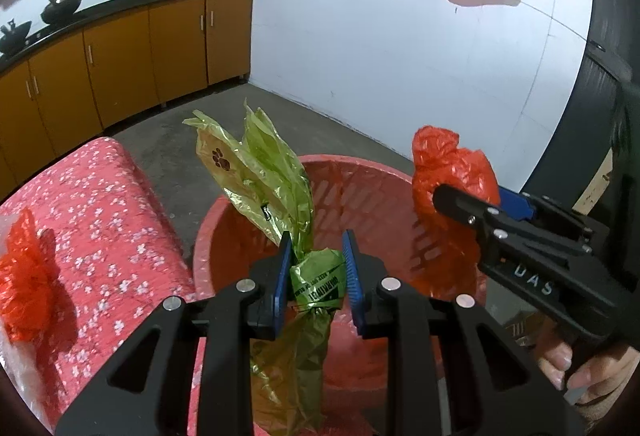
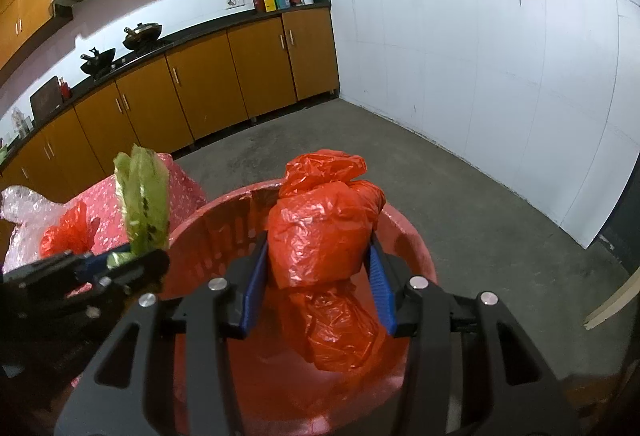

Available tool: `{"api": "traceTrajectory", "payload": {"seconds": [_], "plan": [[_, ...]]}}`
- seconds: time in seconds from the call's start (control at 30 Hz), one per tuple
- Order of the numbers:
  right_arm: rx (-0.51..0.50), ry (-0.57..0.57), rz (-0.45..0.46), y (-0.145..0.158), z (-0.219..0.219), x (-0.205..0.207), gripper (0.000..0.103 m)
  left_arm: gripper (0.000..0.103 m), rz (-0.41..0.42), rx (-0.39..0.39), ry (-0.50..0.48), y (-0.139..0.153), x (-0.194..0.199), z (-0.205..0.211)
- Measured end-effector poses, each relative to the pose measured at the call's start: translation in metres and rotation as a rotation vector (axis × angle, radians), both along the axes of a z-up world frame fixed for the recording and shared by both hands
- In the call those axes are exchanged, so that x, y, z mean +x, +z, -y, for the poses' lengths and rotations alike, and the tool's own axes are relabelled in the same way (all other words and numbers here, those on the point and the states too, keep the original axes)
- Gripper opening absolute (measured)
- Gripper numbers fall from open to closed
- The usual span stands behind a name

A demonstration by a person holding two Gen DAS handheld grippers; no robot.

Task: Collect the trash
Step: 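Open both tools to drop the green and red bags into the basket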

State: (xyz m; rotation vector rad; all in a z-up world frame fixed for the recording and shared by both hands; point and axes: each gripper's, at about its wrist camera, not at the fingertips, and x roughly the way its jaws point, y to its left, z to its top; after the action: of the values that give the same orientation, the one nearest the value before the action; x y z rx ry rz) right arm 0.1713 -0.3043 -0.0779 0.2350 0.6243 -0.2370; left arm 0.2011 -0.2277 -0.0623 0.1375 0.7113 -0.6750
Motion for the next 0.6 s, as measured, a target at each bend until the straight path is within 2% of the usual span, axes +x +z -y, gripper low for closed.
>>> {"api": "traceTrajectory", "payload": {"seconds": [0.13, 0.3, 0.6], "plan": [[0.021, 0.002, 0.009, 0.0, 0.005, 0.003, 0.049, 0.026, -0.022, -0.001, -0.003, -0.007, 0.006, 0.005], [0.061, 0.001, 0.014, -0.001, 0.013, 0.006, 0.053, 0.039, -0.036, 0.002, 0.005, -0.014, 0.011, 0.006], [0.09, -0.001, 0.03, 0.002, 0.016, 0.004, 0.059, 0.047, -0.05, -0.003, 0.046, -0.019, 0.016, -0.007]]}}
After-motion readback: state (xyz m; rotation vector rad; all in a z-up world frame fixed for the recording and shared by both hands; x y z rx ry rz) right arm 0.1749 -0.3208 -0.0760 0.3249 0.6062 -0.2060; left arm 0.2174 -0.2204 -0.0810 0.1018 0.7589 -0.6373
